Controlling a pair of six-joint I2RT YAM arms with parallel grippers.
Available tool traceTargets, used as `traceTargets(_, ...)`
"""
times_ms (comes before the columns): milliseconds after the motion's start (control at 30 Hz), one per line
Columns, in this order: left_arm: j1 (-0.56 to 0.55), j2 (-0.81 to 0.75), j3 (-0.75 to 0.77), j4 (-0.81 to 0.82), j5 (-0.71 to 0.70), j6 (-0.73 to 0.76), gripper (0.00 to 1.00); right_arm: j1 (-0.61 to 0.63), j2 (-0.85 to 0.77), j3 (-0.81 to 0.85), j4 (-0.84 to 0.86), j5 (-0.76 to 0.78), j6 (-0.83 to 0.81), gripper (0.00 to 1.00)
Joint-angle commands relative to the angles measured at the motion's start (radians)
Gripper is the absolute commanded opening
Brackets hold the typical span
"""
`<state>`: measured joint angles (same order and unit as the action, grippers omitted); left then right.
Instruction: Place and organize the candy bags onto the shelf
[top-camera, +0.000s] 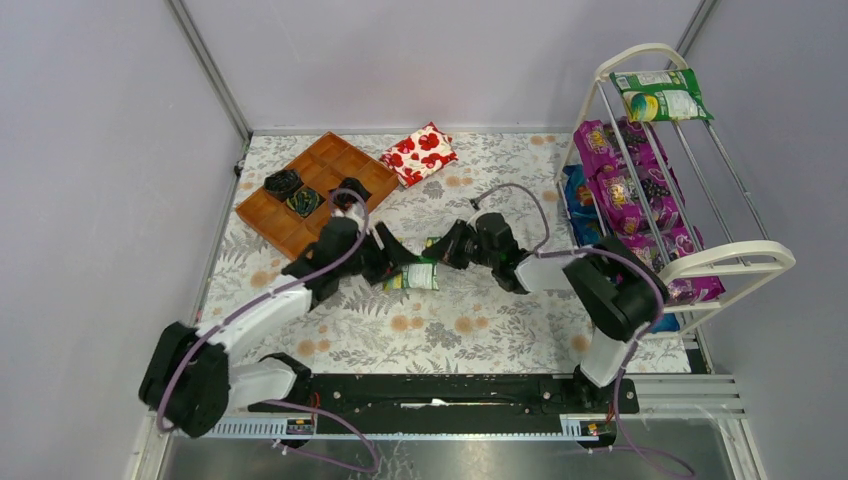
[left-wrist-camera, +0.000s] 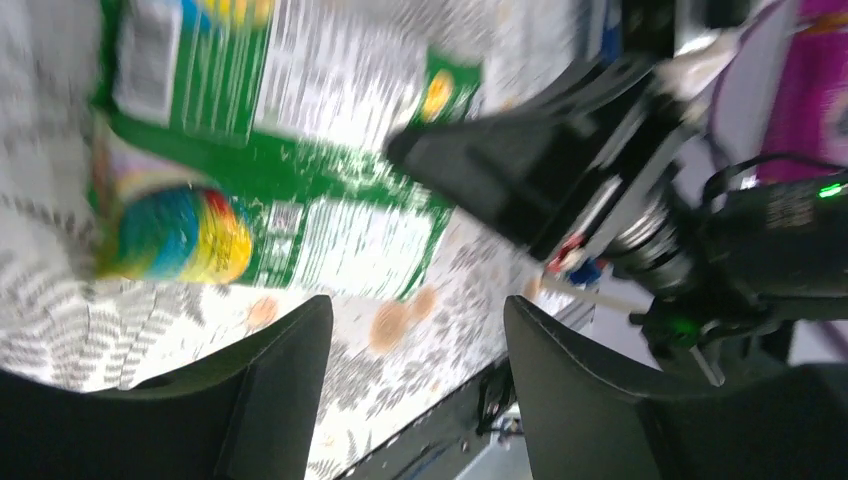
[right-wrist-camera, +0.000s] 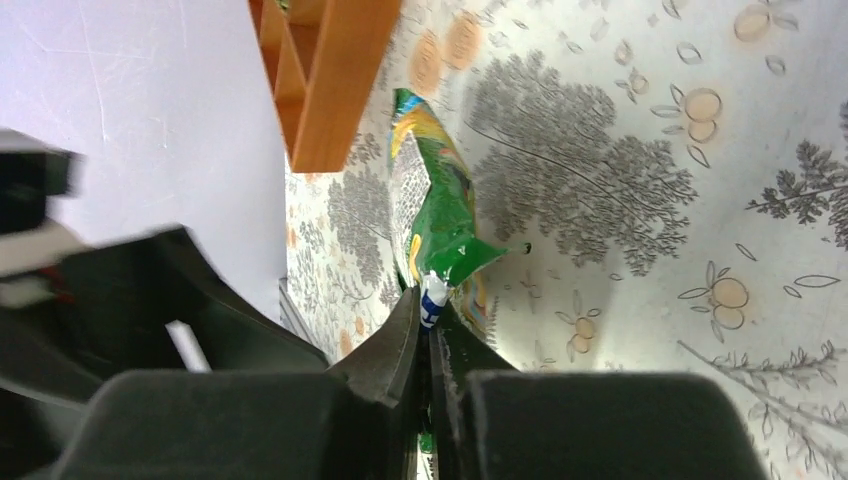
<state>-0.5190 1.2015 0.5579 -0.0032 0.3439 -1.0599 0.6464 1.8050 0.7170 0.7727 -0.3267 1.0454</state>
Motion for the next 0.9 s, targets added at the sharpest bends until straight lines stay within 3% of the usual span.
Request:
traceTargets(0,0.029,-0.126,0.212,-0.249,-0.207,0.242,0.69,0.009,-0.254,0.104,-0.263,0.097,-0.230,0.00)
traceTargets(167,0.033,-0.202,0.323,-0.317,-0.351,0.396,0.72,0.010,-0.490,0.273,-0.635,0.246,-0.516,0.00)
traceTargets(333,0.034,-0.240,0.345,-0.343,-0.489,0.528,0.75,0.009,-0.680,0.527,-0.979,0.537,-0.852,0.00)
traceTargets(533,-0.013,-0.260,0.310,-0.328,-0.542,0.589,0.76,0.009,-0.803,0.796,-1.152,0.902,-1.205,0.00)
traceTargets(633,-0.039,-0.268,0.298,-0.316,-0.545,0.604,0.77,0.009,-0.819,0.871,-1.104,1.130,-1.422,0.00)
traceTargets(733,-0.070,-0.274,0.301,-0.318,-0.565,0.614,0.81,0.009,-0.793,0.868,-0.915,1.343,-1.726,0.00)
traceTargets(867,-0.108,-0.265,0.298,-0.315,-0.574,0.618,0.83,0.005,-0.715,0.748,-0.290,1.504,-2.341,0.00)
